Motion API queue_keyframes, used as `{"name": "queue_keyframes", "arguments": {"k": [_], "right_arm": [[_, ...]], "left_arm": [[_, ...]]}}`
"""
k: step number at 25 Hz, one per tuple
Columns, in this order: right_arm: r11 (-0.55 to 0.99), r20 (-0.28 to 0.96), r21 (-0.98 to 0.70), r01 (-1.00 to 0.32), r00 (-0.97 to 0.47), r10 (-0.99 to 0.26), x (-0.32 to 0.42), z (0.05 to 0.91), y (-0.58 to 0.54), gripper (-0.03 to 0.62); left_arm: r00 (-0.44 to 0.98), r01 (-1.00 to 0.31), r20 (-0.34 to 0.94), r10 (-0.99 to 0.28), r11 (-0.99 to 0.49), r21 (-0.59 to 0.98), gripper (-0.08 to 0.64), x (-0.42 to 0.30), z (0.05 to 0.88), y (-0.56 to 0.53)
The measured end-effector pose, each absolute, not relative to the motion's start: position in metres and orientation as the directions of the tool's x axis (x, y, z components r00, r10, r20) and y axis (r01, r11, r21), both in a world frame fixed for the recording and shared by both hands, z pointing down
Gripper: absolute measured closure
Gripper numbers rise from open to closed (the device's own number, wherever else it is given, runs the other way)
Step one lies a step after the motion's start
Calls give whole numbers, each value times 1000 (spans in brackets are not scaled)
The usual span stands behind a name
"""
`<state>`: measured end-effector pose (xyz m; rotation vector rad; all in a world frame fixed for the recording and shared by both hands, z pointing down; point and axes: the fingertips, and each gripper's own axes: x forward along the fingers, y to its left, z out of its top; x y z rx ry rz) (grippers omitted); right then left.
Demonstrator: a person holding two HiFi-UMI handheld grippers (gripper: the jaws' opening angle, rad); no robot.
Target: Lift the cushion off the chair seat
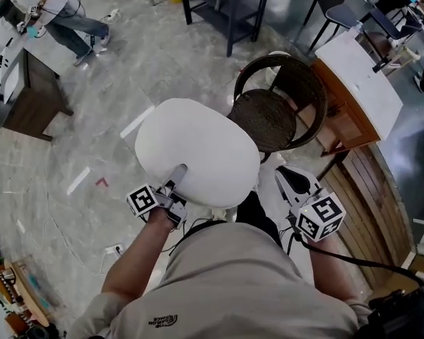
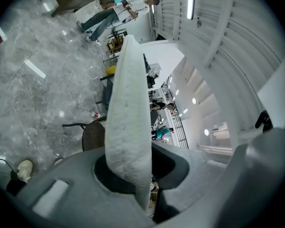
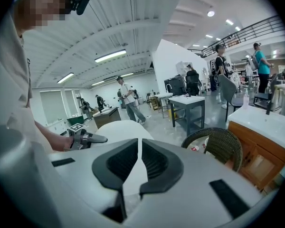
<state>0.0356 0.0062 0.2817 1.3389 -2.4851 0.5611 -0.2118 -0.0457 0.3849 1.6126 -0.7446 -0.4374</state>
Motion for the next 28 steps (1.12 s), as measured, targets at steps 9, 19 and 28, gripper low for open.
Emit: {"name": "queue_keyframes", "arguments": {"k": [9,19,28], "right_arm": [[494,408,-183,-850,-523,-748,32,276,29,565],[509,415,-165,-845,-527,-741,24,277,39,575],[525,419,-159,-836,-539,-731,14,274,36,577]], "left_arm": [[708,-227,128,-695,-52,973,500,-231,385,-21],[709,-214,127,-694,-40,976,500,-233,390,-11],[707,-213,124,-696,-43,976,502,-238,390,-11]]}}
